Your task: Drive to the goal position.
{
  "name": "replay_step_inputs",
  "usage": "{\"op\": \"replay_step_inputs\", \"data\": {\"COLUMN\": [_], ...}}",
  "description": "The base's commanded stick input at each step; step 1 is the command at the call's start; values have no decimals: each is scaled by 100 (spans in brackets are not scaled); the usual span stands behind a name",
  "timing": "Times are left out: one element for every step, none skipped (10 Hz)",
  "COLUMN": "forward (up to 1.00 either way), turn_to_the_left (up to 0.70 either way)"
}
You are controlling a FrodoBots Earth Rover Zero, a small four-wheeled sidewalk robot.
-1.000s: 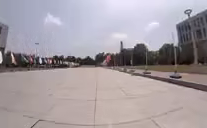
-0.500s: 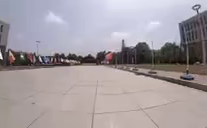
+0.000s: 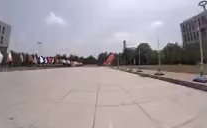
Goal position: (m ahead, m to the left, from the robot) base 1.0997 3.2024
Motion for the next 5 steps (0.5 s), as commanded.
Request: {"op": "replay_step_inputs", "data": {"forward": [100, 100, 100, 100, 100], "turn_to_the_left": [0, 0, 0, 0, 0]}}
